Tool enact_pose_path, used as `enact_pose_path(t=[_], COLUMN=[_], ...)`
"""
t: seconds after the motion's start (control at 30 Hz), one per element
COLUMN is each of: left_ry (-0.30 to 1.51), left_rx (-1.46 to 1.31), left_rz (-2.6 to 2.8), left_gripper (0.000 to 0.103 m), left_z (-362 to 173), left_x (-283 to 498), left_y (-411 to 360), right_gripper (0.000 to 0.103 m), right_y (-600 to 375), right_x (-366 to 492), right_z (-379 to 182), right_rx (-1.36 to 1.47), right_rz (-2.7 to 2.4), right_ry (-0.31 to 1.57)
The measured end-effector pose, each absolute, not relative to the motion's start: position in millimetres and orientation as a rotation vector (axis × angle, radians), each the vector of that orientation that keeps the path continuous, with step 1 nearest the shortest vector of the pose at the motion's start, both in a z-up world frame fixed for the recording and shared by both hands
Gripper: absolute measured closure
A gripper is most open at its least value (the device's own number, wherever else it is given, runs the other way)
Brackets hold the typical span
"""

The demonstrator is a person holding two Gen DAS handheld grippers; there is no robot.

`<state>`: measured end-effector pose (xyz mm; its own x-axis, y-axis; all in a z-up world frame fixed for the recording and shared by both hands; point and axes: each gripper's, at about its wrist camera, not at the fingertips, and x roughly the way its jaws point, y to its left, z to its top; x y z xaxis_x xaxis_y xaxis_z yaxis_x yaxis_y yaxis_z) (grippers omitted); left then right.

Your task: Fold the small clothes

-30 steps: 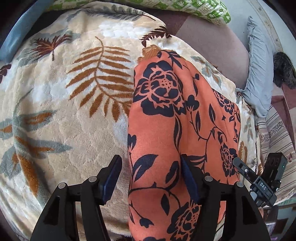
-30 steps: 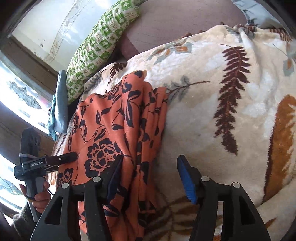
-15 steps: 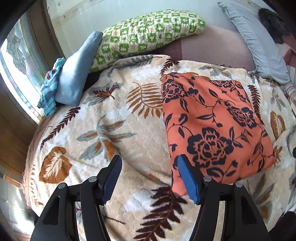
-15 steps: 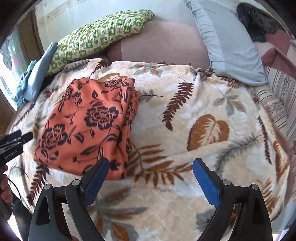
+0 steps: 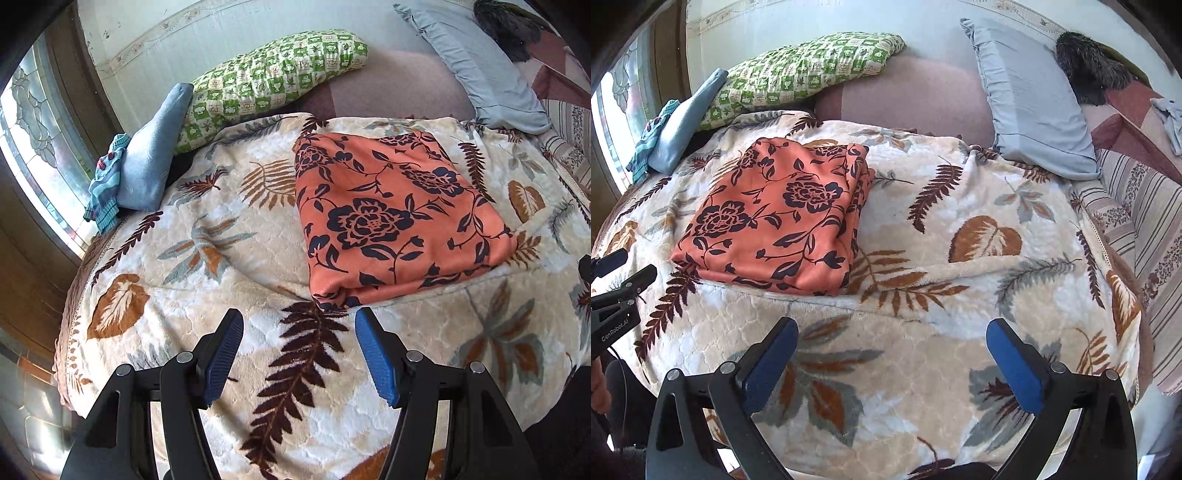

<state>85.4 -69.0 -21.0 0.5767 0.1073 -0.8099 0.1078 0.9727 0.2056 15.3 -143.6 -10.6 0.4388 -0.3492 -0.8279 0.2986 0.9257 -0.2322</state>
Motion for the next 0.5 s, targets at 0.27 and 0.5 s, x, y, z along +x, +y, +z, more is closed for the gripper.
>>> enact_pose_path(t=[0.27,0.5], left_ry=[0.991,0.99], left_rx=[0.211,0.211], left_rz=[-0.042,-0.095], left_gripper=[0.04,0.04], left_z=[-21,-16], left_x=[81,72], left_y=[-68,-76], right_gripper=[0.001,0.001], right_y=[-134,-139], right_x=[2,-3], right_z=[-2,-4], right_rx=[-0.096,-0.085], right_rz=[-0.358,-0.364], right_ry=[0.973,0.981])
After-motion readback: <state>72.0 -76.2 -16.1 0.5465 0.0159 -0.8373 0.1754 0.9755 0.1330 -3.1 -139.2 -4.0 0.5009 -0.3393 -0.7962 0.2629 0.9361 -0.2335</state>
